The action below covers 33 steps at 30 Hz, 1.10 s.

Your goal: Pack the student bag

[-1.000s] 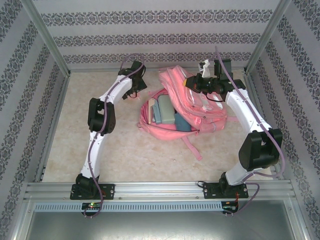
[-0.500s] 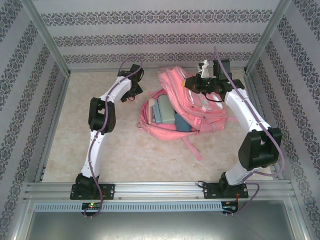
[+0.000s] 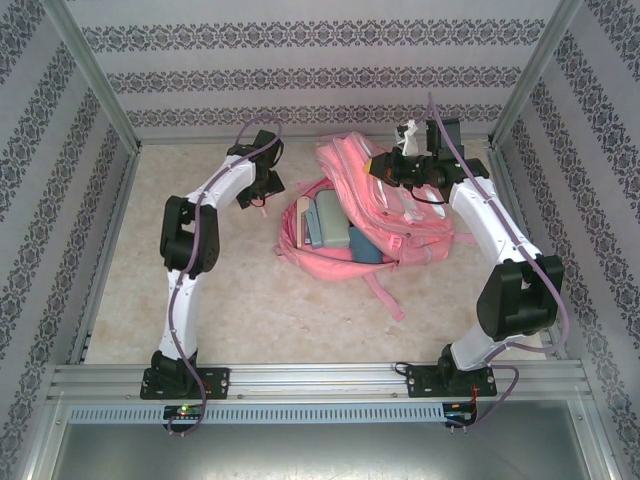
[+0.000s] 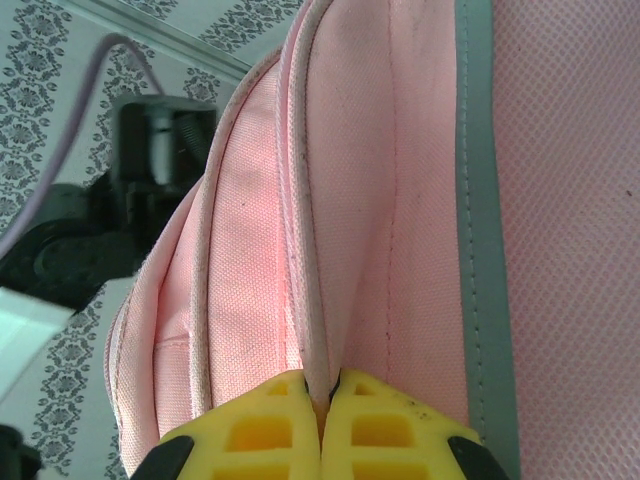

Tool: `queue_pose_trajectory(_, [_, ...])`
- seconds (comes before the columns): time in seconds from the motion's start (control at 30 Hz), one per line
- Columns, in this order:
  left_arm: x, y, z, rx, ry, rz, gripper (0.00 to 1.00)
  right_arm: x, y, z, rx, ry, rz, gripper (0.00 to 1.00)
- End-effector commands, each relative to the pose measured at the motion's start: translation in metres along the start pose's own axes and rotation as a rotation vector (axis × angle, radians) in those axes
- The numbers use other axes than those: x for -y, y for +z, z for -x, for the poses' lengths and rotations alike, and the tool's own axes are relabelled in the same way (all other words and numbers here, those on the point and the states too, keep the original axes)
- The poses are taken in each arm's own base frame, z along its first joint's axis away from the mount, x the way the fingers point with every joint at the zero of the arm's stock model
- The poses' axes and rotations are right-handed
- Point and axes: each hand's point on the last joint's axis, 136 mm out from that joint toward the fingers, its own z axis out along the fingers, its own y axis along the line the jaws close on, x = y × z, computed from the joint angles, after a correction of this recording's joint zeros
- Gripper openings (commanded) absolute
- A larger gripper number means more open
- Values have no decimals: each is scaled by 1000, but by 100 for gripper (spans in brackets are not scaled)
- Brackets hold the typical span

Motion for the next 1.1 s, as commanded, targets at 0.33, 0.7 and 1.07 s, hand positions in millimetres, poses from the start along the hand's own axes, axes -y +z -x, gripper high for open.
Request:
queue_pose_trajectory(0.33, [117, -103, -102, -42, 314, -528, 72, -47, -24, 33, 100, -95, 120, 0])
queue_pose_trajectory(0.7, [189, -109, -145, -100, 459, -699, 73, -50, -20, 27, 84, -99, 124, 0])
queue_pose_trajectory(1.07, [209, -90, -149, -134, 432, -684, 93, -47, -18, 24, 74, -101, 120, 0])
